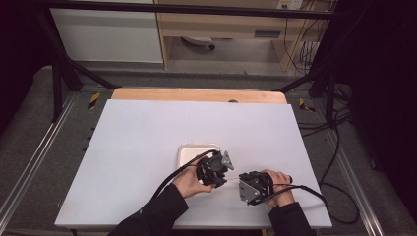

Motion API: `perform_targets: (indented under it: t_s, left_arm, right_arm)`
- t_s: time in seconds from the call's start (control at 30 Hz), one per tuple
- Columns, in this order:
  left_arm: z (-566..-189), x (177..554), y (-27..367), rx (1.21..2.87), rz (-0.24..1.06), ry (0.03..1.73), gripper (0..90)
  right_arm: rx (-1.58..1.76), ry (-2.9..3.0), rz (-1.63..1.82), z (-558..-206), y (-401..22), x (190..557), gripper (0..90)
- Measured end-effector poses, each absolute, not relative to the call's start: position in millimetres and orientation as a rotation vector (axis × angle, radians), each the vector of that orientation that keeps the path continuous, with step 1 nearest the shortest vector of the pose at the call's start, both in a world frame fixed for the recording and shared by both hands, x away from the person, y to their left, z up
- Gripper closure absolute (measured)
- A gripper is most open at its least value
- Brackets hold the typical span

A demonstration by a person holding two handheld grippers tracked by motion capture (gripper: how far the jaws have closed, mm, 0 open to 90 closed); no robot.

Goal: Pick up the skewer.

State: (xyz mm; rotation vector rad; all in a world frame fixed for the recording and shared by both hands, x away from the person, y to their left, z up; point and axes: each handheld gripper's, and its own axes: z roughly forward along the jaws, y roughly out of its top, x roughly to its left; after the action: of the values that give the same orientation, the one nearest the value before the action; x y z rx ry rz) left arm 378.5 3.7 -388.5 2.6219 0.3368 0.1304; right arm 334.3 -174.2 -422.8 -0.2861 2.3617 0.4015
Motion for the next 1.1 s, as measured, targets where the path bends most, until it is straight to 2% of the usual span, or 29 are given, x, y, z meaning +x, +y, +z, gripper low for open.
perform_targets:
  t_s: [0.33,0.77,0.87,1.03,1.1]
  left_arm:
    - [-390.6,380.0,-5.8,2.718,0.103,0.338,87.3]
    - [-392.0,374.8,-5.9,2.737,0.143,0.324,88.8]
    - [-391.6,374.5,-2.3,2.728,0.157,0.339,88.8]
    - [-391.1,376.4,10.7,2.707,0.183,0.371,88.8]
    - [-391.0,376.9,17.8,2.704,0.188,0.392,88.8]
  right_arm:
    - [-0.333,2.349,0.344,-421.8,-169.3,334.4,89.3]
    - [-0.321,2.342,0.373,-422.9,-169.0,332.4,87.4]
    - [-0.264,2.353,0.421,-420.6,-170.2,333.7,81.0]
    - [-0.024,2.399,0.539,-416.3,-178.1,336.0,58.2]
    - [0.063,2.394,0.582,-416.8,-182.9,337.7,51.8]
